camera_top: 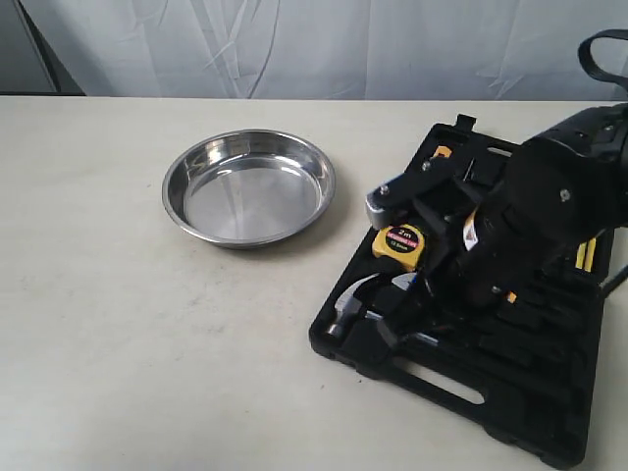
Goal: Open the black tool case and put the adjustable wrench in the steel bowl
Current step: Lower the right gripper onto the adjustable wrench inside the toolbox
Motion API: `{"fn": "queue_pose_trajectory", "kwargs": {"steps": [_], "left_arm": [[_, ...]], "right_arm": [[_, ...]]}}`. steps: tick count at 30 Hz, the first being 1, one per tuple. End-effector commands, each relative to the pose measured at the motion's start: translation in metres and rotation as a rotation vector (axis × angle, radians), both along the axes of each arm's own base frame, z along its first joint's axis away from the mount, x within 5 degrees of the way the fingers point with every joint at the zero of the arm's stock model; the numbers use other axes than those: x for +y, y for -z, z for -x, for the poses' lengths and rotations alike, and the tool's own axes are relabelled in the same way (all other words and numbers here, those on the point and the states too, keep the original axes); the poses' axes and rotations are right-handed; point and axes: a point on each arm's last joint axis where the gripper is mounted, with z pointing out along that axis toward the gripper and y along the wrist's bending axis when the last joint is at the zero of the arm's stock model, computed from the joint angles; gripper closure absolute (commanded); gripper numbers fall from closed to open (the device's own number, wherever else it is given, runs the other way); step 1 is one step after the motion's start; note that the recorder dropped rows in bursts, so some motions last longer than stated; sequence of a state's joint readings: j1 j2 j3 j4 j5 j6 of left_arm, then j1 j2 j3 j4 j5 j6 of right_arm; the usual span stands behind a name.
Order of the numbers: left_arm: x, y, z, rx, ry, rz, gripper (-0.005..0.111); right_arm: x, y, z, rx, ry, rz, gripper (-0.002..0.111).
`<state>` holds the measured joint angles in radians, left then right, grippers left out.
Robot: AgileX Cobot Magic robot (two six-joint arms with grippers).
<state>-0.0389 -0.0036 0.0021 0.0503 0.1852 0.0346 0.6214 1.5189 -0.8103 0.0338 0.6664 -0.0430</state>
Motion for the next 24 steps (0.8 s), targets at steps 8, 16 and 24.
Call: {"fn": "queue_pose_trajectory", "kwargs": {"steps": [8,16,24], "left_arm": [[0.000,-0.001,0.000,-0.003,0.004,0.008,0.106],[0.000,-0.001,0.000,-0.003,0.004,0.008,0.106],[0.000,-0.001,0.000,-0.003,0.004,0.008,0.106]], "right_arm": [[-0.064,-0.006,0.015,-0.057,0.424,0.485,0.108],[-0.011,-0.018,-0.026,-0.492,0.156,-0.088,0.108],[0.000,-0.005,-0.015,-0.297,0.072,-0.011,0.108]]}}
